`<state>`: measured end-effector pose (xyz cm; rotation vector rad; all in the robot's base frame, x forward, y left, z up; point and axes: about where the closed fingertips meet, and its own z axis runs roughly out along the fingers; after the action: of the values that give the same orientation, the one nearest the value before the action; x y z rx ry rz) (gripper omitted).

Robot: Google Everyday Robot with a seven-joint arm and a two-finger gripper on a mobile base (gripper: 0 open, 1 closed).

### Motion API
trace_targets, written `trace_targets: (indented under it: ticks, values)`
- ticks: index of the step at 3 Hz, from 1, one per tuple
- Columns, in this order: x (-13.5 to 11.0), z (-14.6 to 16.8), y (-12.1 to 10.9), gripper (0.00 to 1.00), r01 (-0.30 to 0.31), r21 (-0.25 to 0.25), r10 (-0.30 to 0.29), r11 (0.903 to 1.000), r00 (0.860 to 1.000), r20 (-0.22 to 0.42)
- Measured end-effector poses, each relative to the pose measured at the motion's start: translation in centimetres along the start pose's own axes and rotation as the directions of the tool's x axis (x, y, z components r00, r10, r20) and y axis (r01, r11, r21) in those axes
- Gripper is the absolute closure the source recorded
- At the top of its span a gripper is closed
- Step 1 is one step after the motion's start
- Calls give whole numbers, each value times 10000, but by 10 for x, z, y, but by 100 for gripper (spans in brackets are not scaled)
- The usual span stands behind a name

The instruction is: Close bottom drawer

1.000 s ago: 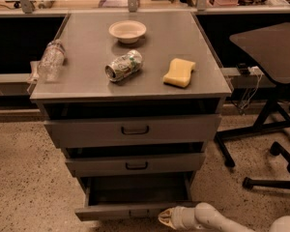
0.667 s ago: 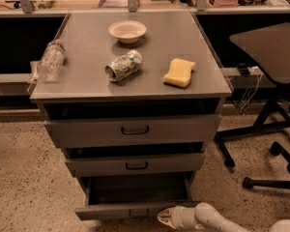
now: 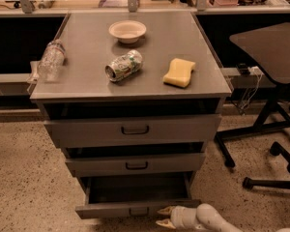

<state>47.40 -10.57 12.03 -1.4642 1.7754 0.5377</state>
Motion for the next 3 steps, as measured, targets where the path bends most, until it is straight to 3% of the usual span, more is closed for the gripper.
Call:
trace_targets:
  ticks: [1, 3]
  values:
    - [0, -1, 2, 0, 113, 108, -115, 9999, 9997, 206]
    - [-3, 0, 4, 0, 454, -62, -453, 9989, 9989, 133]
